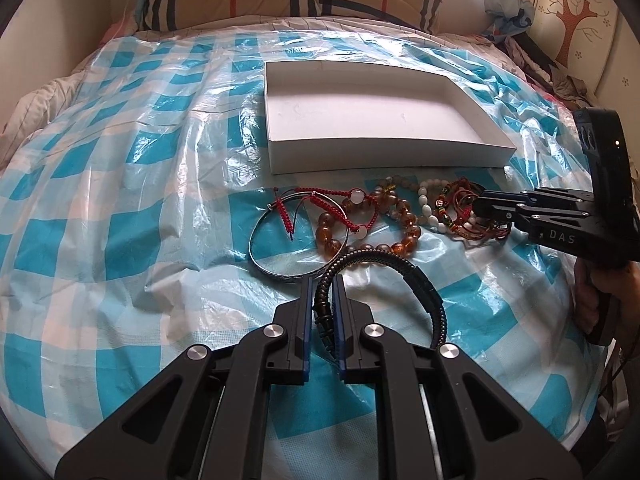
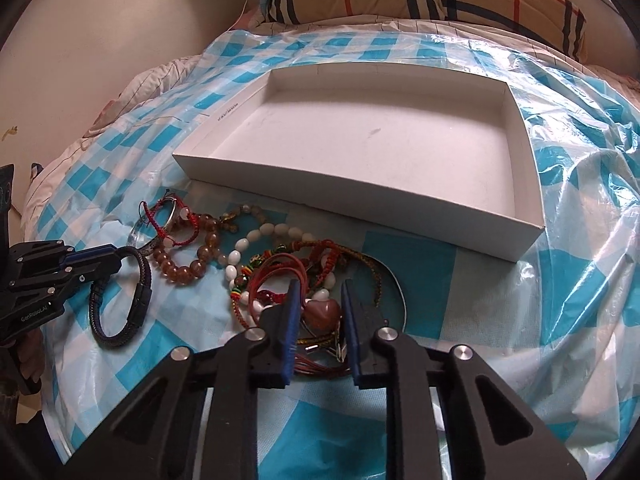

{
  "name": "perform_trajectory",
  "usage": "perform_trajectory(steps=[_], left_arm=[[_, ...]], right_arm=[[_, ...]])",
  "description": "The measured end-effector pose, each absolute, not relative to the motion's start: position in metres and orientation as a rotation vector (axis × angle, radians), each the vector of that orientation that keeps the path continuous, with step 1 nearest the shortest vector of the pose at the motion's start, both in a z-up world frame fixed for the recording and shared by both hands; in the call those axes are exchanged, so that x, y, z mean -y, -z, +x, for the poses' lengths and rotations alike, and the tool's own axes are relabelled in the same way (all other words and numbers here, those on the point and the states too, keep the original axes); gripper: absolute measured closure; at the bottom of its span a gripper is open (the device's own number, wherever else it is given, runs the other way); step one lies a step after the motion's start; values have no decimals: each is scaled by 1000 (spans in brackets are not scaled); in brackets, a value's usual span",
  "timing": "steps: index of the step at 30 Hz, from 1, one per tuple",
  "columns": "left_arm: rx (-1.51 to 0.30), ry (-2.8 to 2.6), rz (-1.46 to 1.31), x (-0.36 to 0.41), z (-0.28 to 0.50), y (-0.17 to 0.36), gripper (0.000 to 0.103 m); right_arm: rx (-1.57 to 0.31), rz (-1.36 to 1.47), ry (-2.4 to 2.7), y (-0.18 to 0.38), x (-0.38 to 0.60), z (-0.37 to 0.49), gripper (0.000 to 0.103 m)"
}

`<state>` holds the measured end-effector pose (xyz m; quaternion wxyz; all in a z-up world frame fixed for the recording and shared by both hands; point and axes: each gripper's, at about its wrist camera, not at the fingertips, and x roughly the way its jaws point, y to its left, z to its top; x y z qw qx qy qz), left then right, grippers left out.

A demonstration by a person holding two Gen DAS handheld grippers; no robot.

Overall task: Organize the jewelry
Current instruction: 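Close the right tool on the red cord bracelet while the left tool holds the black bracelet, then carry both bracelets into the white tray and open both tools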

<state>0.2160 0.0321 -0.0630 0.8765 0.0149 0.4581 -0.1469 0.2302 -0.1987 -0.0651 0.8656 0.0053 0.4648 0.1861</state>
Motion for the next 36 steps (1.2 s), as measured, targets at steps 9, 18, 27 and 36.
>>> perform_trajectory(steps=[9,18,27,36], left_arm=[[-930,352,14,-24,213,45,94],[-863,388,3,0,236,19,94],[-805,377,16,26,285,2,94],[-778,359,7,43,322,3,94]], right_arm=[[-855,131,-369,23,228,199,84],[-737,190,-335,-11,240,208,84],[-677,228,-309,-14,244,249,84],[-662,253,-289,-2,245,287,84]])
